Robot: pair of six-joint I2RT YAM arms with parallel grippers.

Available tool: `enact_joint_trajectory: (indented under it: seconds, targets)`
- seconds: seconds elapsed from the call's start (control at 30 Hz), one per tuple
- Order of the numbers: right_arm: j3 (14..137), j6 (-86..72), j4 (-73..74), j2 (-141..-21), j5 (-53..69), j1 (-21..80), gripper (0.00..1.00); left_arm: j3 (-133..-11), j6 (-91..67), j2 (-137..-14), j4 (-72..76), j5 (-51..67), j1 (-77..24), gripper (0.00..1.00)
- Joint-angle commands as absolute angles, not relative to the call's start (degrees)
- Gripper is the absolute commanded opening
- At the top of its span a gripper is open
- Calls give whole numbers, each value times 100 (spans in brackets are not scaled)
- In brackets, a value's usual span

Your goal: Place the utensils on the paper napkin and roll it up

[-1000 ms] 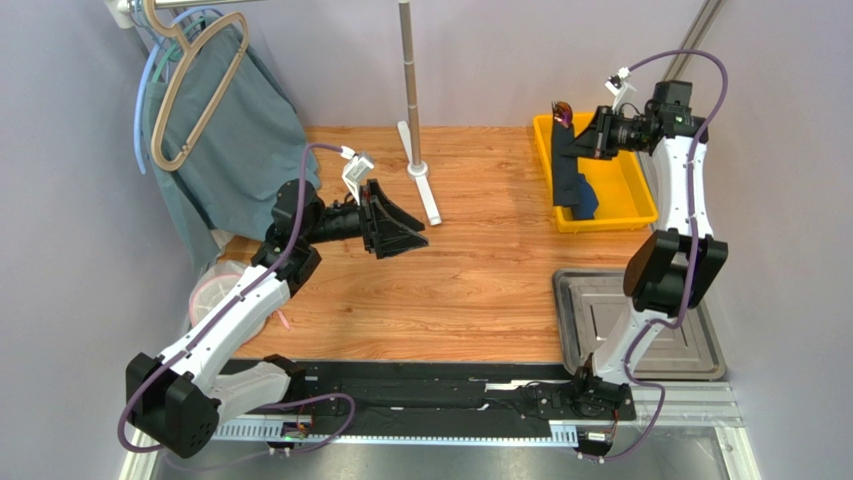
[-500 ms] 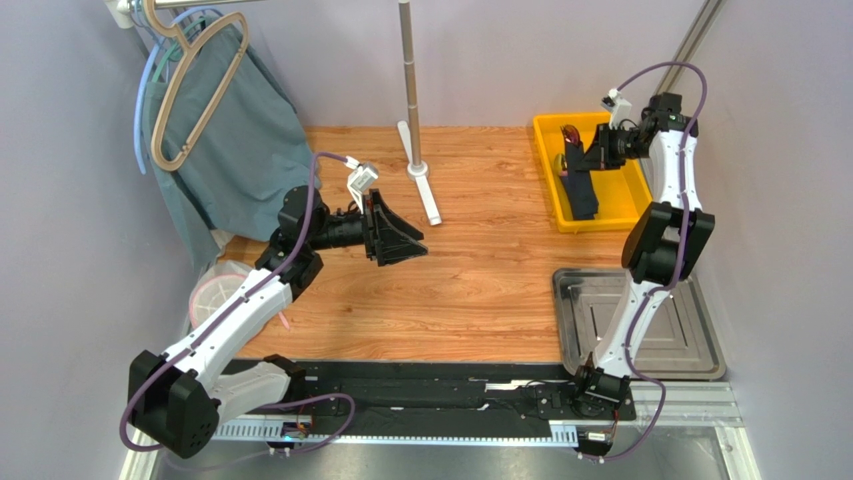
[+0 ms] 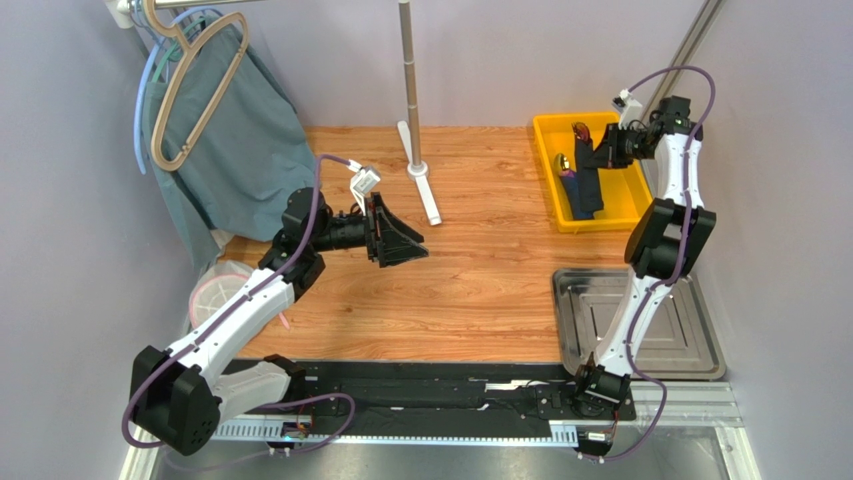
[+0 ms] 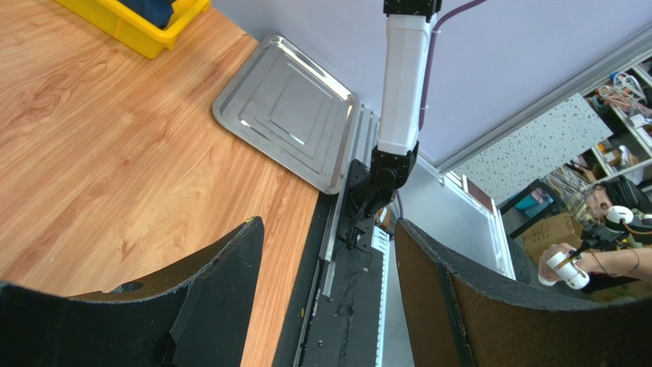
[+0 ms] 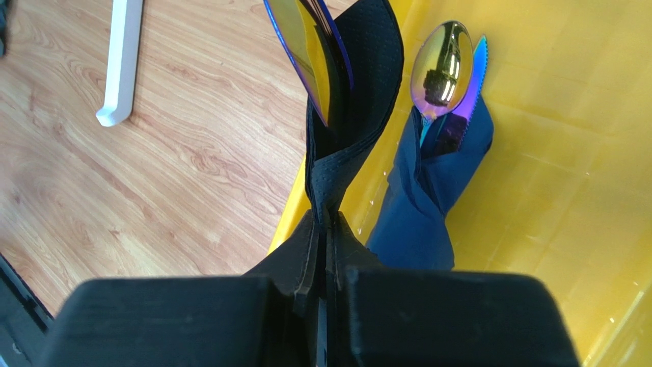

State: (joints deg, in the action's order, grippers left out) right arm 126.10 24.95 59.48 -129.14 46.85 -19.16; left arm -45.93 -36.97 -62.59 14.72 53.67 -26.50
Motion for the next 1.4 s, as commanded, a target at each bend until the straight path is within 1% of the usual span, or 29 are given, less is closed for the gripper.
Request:
enact_joint_trajectory:
  seconds: [0.0,0.33,0.7,1.07,1.17,1.27,1.37]
  targets:
    - [12876,2145,5335,-13157,5027,-1846,0,-4570,-3639,-6302,1731,5379,-2637,72]
    - [13060,1925,5063,-13772,5115,-1784,0,-4447,-3709,-6346,1793,5326,-2637,72]
    - [13192,2329,5107,-14282,4755,-1802,0,-4368,-3718,-6433,1784,5335,-2637,71]
    - [13421,2268,4992,-14722,4588,-1811,0,-4342,-3753,-6609,1819,5353,-2637,71]
    - [13412,2259,4975,-14783,4562,-1811,3,-4342,-3797,-6662,1854,5353,-2637,71]
    - [13412,2259,4966,-14792,4500,-1811,9,-4351,-3797,-6697,1863,5370,-2637,71]
    - [13421,2206,4948,-14766,4369,-1811,16,-4377,-3814,-6741,1854,5388,-2637,71]
